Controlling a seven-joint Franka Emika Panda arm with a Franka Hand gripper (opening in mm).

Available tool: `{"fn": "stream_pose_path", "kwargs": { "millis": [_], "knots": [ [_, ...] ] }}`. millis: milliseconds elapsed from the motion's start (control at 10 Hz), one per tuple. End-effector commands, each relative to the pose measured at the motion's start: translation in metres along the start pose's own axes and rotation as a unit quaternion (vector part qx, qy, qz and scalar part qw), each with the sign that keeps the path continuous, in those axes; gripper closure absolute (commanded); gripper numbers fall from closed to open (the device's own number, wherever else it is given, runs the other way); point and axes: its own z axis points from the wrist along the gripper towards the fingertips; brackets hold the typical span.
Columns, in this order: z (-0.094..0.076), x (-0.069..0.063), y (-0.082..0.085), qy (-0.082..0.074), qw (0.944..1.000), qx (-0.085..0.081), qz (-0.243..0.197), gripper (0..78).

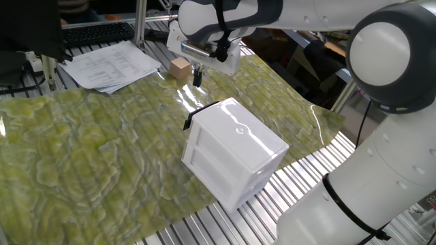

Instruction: Take something out of a drawer

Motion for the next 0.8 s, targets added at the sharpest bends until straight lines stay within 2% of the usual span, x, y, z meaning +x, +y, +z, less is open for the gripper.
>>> {"fn": "stream_pose_path", "kwargs": {
  "millis": [100, 500, 800],
  "knots": [
    [-0.0011, -0.0005, 0.0003, 0.000, 1.0000, -0.001, 0.007, 77.6],
    [-0.0011, -0.0005, 0.0003, -0.004, 0.9993, -0.006, 0.037, 77.6],
    [-0.0011, -0.0005, 0.0003, 0.004, 0.9978, -0.012, 0.065, 77.6]
  ]
}}
